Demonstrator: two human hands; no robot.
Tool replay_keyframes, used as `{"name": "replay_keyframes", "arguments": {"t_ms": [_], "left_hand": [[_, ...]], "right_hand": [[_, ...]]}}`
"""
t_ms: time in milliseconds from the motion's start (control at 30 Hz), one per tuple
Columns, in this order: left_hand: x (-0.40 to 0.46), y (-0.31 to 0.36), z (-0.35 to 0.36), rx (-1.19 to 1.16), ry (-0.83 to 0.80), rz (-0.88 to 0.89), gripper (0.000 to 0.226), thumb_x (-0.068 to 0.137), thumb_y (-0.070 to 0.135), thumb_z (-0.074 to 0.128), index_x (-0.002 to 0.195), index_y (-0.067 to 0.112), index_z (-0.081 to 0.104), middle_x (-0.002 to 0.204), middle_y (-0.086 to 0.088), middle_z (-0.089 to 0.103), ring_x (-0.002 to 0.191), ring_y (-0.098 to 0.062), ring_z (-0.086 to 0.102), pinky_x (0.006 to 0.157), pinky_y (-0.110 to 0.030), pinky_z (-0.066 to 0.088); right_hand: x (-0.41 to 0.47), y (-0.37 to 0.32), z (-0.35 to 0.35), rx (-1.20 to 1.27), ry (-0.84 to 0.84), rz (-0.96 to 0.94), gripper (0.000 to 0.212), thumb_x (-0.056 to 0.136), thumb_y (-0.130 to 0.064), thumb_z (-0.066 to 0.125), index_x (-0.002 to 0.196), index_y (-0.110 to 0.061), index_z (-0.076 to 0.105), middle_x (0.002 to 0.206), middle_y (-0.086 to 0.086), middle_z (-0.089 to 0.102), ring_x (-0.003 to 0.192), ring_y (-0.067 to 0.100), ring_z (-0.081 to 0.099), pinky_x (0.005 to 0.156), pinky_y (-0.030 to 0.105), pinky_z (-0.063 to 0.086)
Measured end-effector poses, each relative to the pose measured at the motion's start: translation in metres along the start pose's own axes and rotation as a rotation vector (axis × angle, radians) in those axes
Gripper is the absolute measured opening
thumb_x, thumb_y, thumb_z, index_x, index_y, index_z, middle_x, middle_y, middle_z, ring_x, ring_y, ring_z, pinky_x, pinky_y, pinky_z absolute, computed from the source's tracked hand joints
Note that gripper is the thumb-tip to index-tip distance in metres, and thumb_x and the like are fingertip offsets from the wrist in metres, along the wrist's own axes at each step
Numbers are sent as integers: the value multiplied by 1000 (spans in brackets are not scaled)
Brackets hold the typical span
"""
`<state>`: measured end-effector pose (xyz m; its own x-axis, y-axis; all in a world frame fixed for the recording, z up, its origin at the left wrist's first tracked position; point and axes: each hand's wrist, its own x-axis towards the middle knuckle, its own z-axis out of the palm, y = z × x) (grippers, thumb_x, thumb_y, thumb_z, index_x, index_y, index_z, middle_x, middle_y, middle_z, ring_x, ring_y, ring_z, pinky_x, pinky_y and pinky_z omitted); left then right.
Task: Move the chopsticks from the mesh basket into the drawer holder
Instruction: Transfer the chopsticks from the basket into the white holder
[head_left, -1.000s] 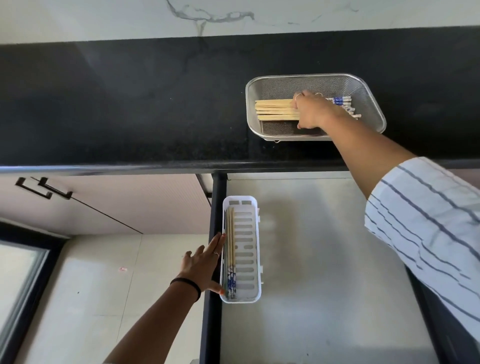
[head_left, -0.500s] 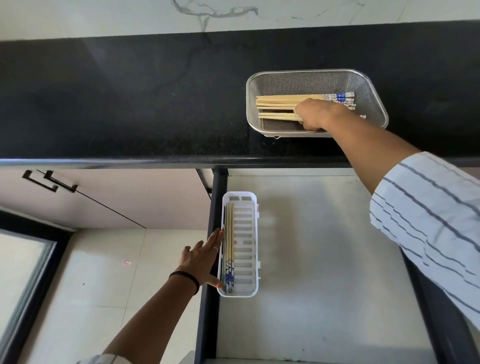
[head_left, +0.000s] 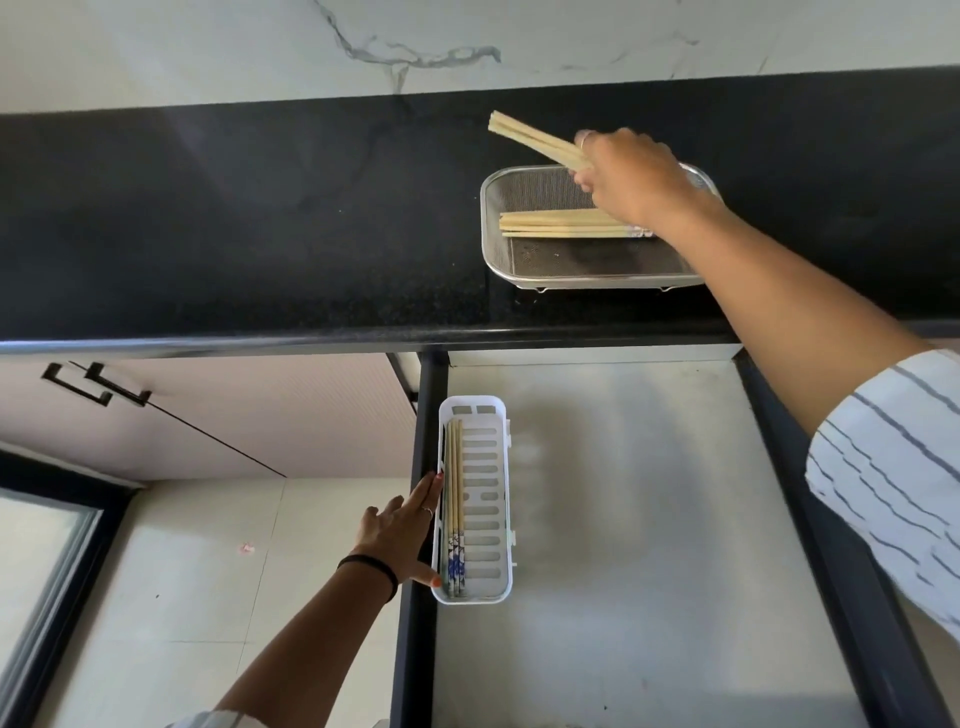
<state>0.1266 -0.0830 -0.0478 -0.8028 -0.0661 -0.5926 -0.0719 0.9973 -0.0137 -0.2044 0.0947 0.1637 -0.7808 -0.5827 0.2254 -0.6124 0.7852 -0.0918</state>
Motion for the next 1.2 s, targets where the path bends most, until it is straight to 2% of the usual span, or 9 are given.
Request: {"name": "replay_keyframes", "arguments": {"t_ms": [133,233,400,500,833,1000,1067,1133,1200], "left_hand": [[-2,2,-2,-2,-17,-6,127,72,51,77,153,17,-14,162,4,-7,140,-23,33,109,-44,37],[-4,4,-4,7,-19,-3,126,73,50,76,153,17,-14,162,5,-7,140,-23,33,107,-44,38],[-7,3,-4,10,-31,12,122,75,50,75,154,17,-12,162,5,-8,140,-24,32,108,-46,36],[-8,2,-3,-3,-28,22,121,75,51,74,154,17,-12,162,5,-8,140,-24,32,108,-46,36],[-6,-6,4,-15,19,75,121,74,55,72,154,16,-11,162,5,-10,140,-25,32,105,-44,40],[-5,-10,9,-51,37,93,122,73,55,74,154,17,-10,163,4,-6,139,-25,34,105,-44,40],[-5,-11,11,-56,50,101,123,73,55,74,154,18,-10,163,4,-5,138,-24,35,104,-45,41],[-4,-13,13,-61,63,110,123,72,56,74,154,18,-10,162,5,-5,137,-24,36,103,-44,42],[-3,-13,13,-62,73,119,123,72,56,74,154,18,-10,162,6,-7,136,-24,37,101,-43,43]], "right_hand": [[-3,-30,-29,335,67,49,17,93,-13,51,106,-9,62,95,5,69,87,24,68,79,33,54],[-16,-58,-42,701,65,101,18,93,-10,48,104,-5,62,92,5,70,79,14,70,72,13,54],[-54,-99,-24,1260,-111,212,9,95,-7,52,100,-5,59,83,10,71,81,26,72,78,39,59],[-85,-122,12,1393,-246,308,8,96,-9,52,99,-8,59,85,12,71,79,25,71,76,38,58],[-187,-168,148,1258,-531,804,30,95,-14,55,121,2,55,91,14,71,83,25,70,91,45,55],[-203,-177,185,1124,-604,909,32,94,-14,57,120,5,55,92,16,74,80,22,69,95,44,52],[-202,-178,195,1116,-618,963,31,94,-11,57,120,6,53,82,12,70,73,23,69,84,37,58],[-200,-179,202,1058,-631,1005,30,93,-8,57,120,5,52,79,8,64,66,19,66,59,22,57],[-197,-177,212,973,-629,1035,32,91,-7,59,121,4,53,99,15,66,84,24,68,68,27,58]]}}
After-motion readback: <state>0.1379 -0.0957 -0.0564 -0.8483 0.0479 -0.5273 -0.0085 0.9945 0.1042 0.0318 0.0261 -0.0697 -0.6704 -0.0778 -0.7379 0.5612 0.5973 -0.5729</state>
